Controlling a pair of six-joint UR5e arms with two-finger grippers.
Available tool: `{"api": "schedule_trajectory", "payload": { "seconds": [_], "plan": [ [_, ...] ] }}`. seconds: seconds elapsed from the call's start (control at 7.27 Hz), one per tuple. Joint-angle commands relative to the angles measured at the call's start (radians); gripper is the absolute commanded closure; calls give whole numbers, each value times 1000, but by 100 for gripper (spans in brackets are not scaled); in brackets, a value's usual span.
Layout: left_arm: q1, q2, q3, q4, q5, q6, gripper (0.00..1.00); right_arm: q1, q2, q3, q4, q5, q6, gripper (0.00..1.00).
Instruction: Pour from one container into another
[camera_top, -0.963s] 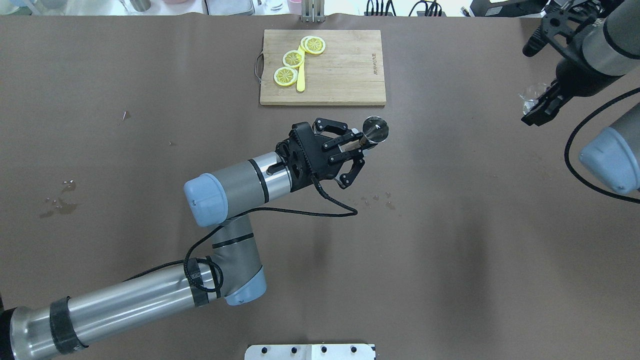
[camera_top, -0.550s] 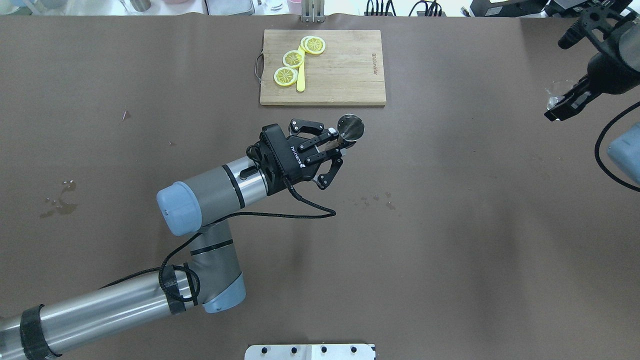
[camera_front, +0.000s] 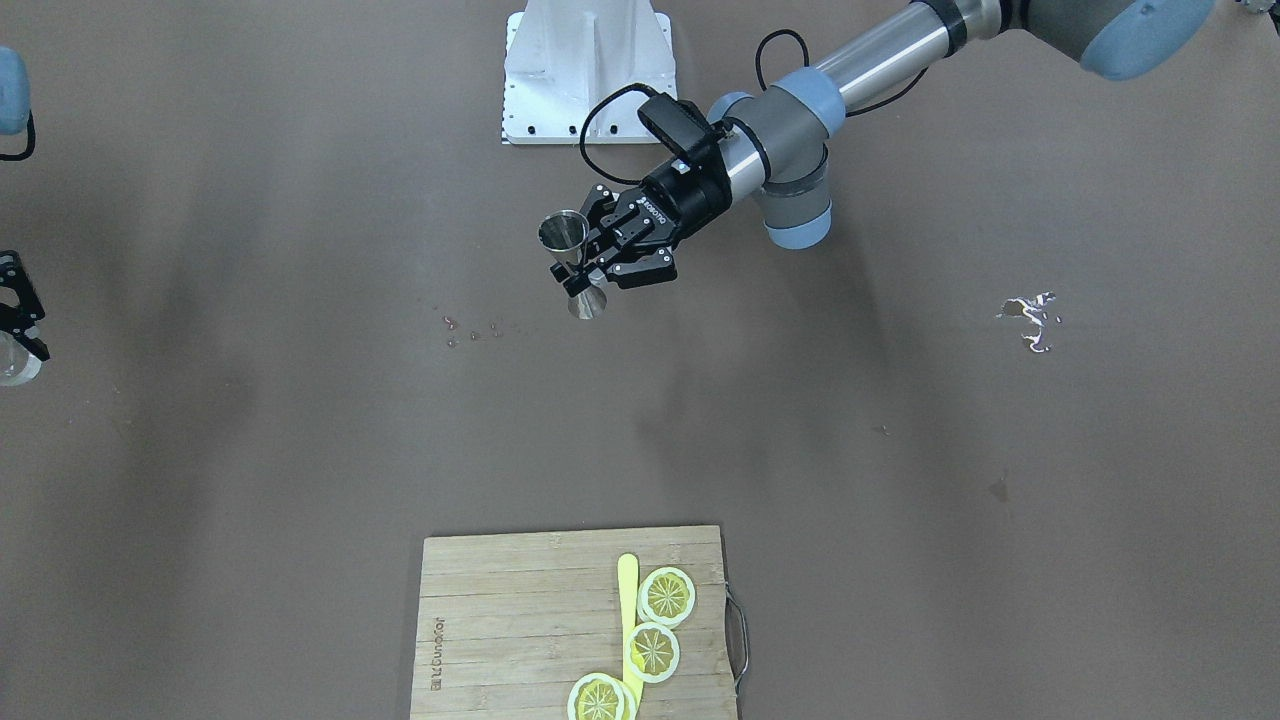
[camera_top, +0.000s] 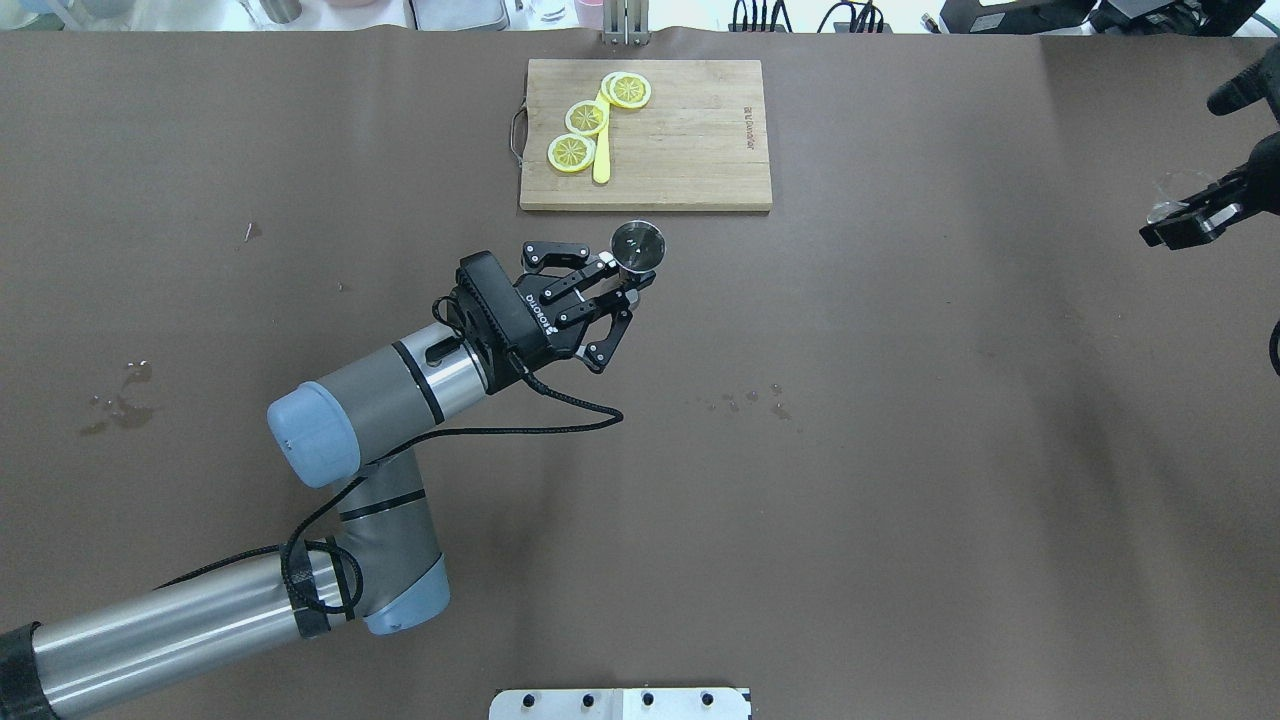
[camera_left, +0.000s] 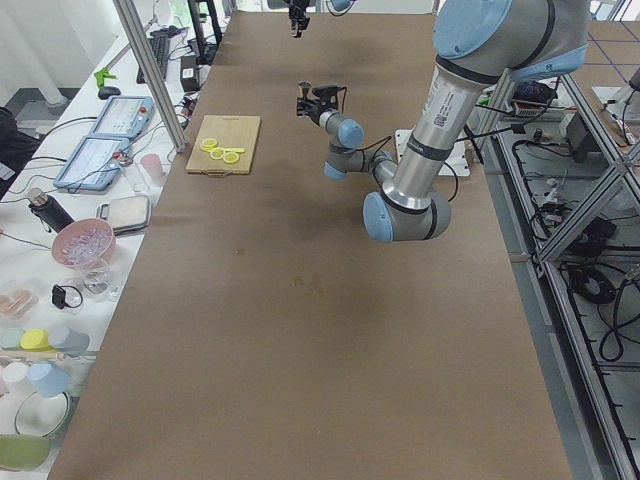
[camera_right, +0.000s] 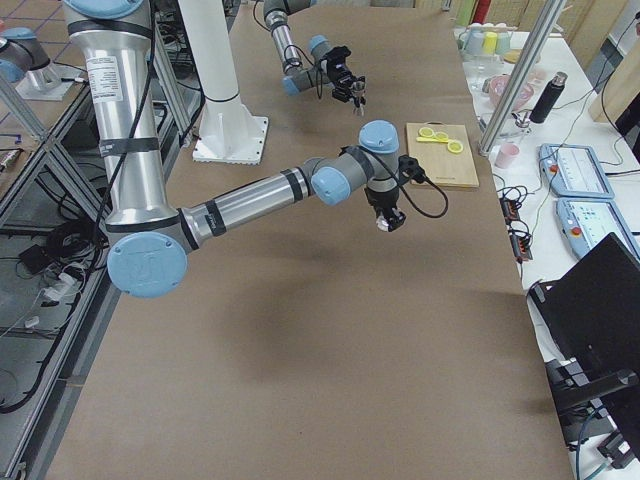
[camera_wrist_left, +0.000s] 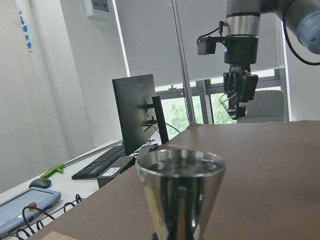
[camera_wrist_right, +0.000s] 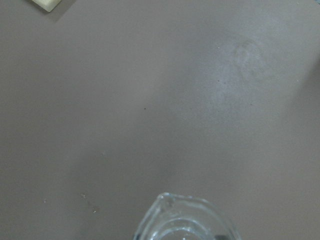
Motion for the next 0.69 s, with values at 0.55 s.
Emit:
{"api": "schedule_trajectory", "payload": {
  "seconds": [0.55],
  "plan": [
    [42,91,-96,5,284,-105,100,36,-71,-368,738,0,233,100]
  ]
}}
